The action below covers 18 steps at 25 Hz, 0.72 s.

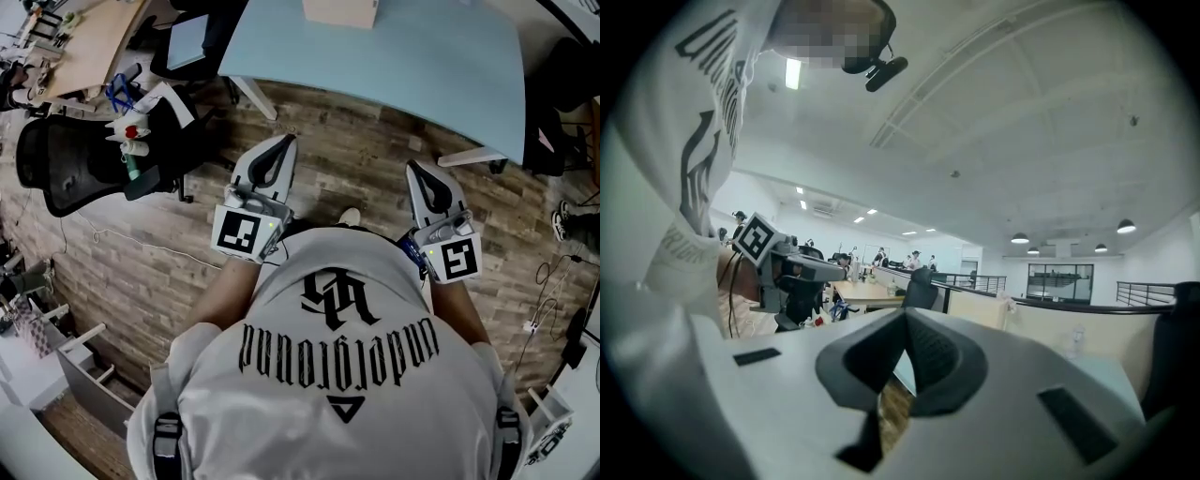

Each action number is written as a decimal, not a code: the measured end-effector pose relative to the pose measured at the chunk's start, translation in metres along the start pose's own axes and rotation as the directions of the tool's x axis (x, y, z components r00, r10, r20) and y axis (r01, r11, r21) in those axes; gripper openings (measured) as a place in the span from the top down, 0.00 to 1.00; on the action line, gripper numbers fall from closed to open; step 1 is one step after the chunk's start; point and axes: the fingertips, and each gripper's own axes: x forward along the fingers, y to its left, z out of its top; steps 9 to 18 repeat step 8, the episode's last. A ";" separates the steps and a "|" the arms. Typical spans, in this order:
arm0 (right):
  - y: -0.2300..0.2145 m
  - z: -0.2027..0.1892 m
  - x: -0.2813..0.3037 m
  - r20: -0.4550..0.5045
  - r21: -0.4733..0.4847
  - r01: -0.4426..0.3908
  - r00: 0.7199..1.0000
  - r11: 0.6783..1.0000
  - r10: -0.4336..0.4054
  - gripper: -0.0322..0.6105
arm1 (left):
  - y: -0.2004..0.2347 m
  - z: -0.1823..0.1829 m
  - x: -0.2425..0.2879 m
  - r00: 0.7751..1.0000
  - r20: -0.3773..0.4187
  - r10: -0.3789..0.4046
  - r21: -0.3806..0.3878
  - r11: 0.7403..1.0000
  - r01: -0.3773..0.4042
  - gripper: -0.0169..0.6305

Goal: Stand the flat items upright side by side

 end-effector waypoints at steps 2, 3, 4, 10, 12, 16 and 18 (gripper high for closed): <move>-0.001 0.002 0.003 0.016 0.003 0.002 1.000 1.000 -0.002 0.94 | 0.003 -0.002 -0.001 1.000 -0.003 0.003 0.000 1.000 -0.003 0.98; -0.002 0.003 0.004 0.018 0.005 0.003 1.000 1.000 -0.003 0.94 | 0.004 -0.001 0.000 1.000 -0.004 0.004 -0.001 1.000 -0.004 0.98; -0.002 0.004 0.005 0.015 0.007 0.001 1.000 1.000 -0.001 0.94 | 0.005 0.000 0.000 1.000 -0.005 0.005 -0.001 1.000 -0.005 0.98; -0.007 0.009 0.008 0.031 0.009 0.010 0.999 1.000 -0.010 0.94 | 0.007 0.001 0.001 1.000 -0.007 -0.001 0.008 1.000 0.001 0.98; -0.007 0.009 0.008 0.031 0.009 0.010 0.999 1.000 -0.010 0.94 | 0.007 0.001 0.001 1.000 -0.007 -0.001 0.008 1.000 0.001 0.98; -0.007 0.009 0.008 0.031 0.009 0.010 0.999 1.000 -0.010 0.94 | 0.007 0.001 0.001 1.000 -0.007 -0.001 0.008 1.000 0.001 0.98; -0.007 0.009 0.008 0.031 0.009 0.010 0.999 1.000 -0.010 0.94 | 0.007 0.001 0.001 1.000 -0.007 -0.001 0.008 1.000 0.001 0.98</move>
